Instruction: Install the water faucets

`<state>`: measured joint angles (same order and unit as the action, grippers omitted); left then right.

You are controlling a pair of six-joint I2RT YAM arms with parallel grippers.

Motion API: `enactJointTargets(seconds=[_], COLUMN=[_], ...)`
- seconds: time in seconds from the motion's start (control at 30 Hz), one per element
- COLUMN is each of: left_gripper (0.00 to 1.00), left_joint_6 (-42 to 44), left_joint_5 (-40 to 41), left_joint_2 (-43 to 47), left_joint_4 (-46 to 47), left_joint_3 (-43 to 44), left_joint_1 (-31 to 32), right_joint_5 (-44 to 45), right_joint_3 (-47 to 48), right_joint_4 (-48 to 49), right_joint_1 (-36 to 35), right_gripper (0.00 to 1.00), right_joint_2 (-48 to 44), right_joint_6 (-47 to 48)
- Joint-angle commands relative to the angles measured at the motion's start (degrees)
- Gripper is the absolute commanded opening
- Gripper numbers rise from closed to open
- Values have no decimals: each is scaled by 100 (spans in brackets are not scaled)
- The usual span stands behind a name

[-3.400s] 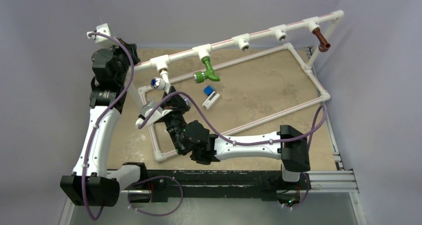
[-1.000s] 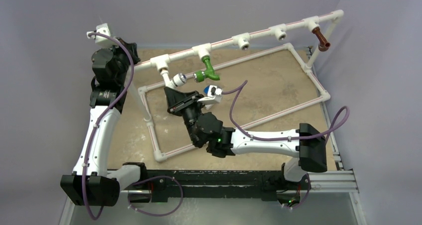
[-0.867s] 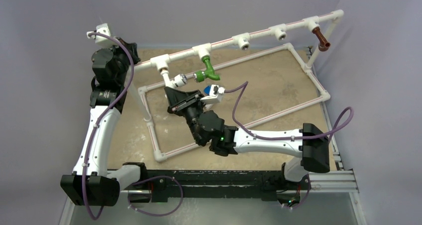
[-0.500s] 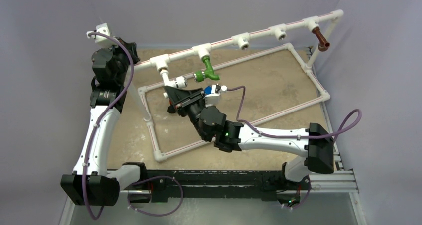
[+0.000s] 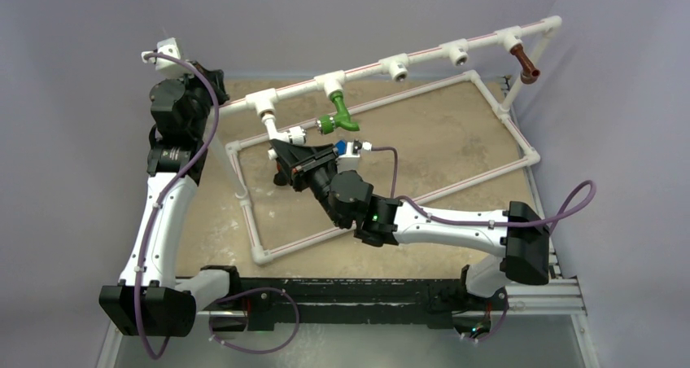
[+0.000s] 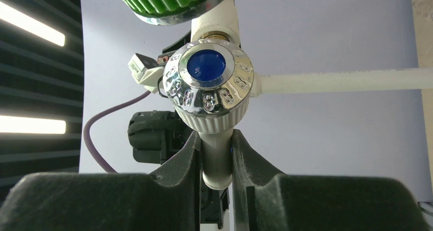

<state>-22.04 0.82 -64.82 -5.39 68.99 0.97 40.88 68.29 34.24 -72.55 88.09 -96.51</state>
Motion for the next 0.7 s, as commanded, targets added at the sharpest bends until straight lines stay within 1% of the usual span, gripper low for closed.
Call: enactJointTargets(seconds=[0.0, 0.1, 0.13, 0.23, 0.33, 0.5, 0.67], left_gripper=[0, 0, 0, 0, 0, 0, 0], left_joint_6=[-72, -72, -72, -72, -80, -81, -81], left_joint_5=[-505, -508, -512, -513, -513, -526, -533], left_joint_2=[-188, -189, -185, -198, -206, -213, -216], left_joint_4=[-1965, -1962, -1966, -1966, -1966, -1958, -1966], left_joint_3=[-523, -526, -527, -519, -517, -518, -513], left_joint_1=[70, 74, 70, 70, 70, 70, 70], right_joint_5=[376, 392, 400, 401, 413, 438, 426], right_joint_3=[0, 0, -8, -25, -9, -26, -41], right_joint_4=[79, 41, 39, 32, 25, 55, 114], right_joint_1=[373, 381, 377, 376, 377, 378, 381], right_gripper=[0, 1, 5, 9, 16, 21, 31], right_joint_2=[50, 33, 32, 15, 15, -23, -20], right_joint_6=[-475, -428, -425, -406, -376, -309, -232])
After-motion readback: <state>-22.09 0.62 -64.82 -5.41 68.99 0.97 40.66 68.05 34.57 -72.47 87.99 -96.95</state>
